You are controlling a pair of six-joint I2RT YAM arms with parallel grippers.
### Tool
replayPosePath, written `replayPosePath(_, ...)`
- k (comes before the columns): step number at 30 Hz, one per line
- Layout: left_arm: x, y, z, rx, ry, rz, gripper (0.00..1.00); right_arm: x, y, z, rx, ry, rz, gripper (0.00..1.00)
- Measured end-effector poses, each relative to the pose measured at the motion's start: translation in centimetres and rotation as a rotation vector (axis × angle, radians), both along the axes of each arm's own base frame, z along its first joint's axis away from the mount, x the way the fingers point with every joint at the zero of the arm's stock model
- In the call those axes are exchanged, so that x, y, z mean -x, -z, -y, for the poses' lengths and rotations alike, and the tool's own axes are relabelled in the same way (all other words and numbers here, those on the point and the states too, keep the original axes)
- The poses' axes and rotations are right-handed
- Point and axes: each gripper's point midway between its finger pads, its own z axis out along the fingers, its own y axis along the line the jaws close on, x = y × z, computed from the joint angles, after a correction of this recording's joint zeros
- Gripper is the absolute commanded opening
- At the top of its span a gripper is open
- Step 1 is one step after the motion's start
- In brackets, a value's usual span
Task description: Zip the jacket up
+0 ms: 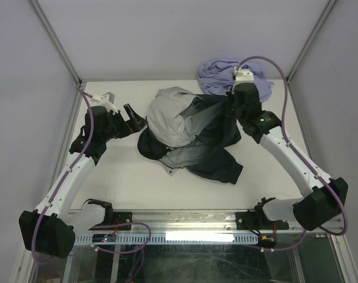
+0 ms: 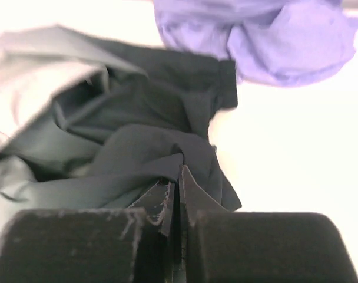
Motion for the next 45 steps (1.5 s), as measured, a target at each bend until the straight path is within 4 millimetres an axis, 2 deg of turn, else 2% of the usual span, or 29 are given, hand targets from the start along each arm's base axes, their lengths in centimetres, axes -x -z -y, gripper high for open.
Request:
replayPosePath(3,-1.1,-1.6,0.1,-0.026,0.014,0.041,0.99,-0.8,-4.7,1.0,-0.103,0.004,0.097,0.00)
replayPosePath(7,-2.4,-2.5,1.0,-0.041,0.076,0.055,0.99,-1.0,-8.7,0.5,-0.187,-0.038,0.180,0.00)
replayPosePath(13,-4.3,-1.3,3.4,-0.044,0.226,0.013,0.99,-0.2,-9.4,-0.4,-0.219,-0.092,0.186,0.00)
replayPosePath(15,-4.9,-1.5,4.3,-0.050,0.268,0.022,0.99,0.1,-9.3,-0.4,-0.221,-0.098,0.182,0.00)
replayPosePath(18,-5.2,-2.6,5.5,-0.095,0.340,0.087,0.99,0.6,-9.6,-0.3,-0.223,-0.104,0.183,0.00)
replayPosePath(21,-5.0,-4.6,7.1,-0.164,0.430,0.211,0.99,1.0,-10.2,-0.1,-0.223,-0.105,0.191,0.00)
replayPosePath(26,-4.4,-6.4,8.2,-0.291,0.558,0.412,0.99,1.2,-12.8,-0.2,-0.240,-0.120,0.232,0.00)
replayPosePath(28,-3.6,-6.6,8.5,-0.348,0.615,0.503,0.99,1.3,-13.4,-0.3,-0.248,-0.130,0.242,0.00)
replayPosePath(30,-2.5,-6.5,8.7,-0.399,0.669,0.579,0.99,1.4,-13.5,-0.5,-0.253,-0.142,0.241,0.00)
replayPosePath(33,-0.8,-6.4,10.6,-0.445,0.775,0.678,0.99,1.7,-13.6,-0.9,-0.258,-0.166,0.230,0.00)
replayPosePath(37,0.2,-5.6,13.4,-0.470,0.890,0.755,0.99,1.7,-15.5,-1.5,-0.277,-0.202,0.255,0.00)
replayPosePath(40,0.5,-3.8,15.2,-0.505,0.960,0.772,0.99,1.7,-16.7,-2.0,-0.293,-0.226,0.278,0.00)
replayPosePath(43,0.5,-1.3,16.3,-0.546,1.008,0.752,0.99,1.9,-17.0,-2.4,-0.307,-0.251,0.282,0.00)
replayPosePath(45,0.3,0.6,17.1,-0.569,1.030,0.722,0.92,1.9,-16.9,-2.9,-0.318,-0.270,0.272,0.00)
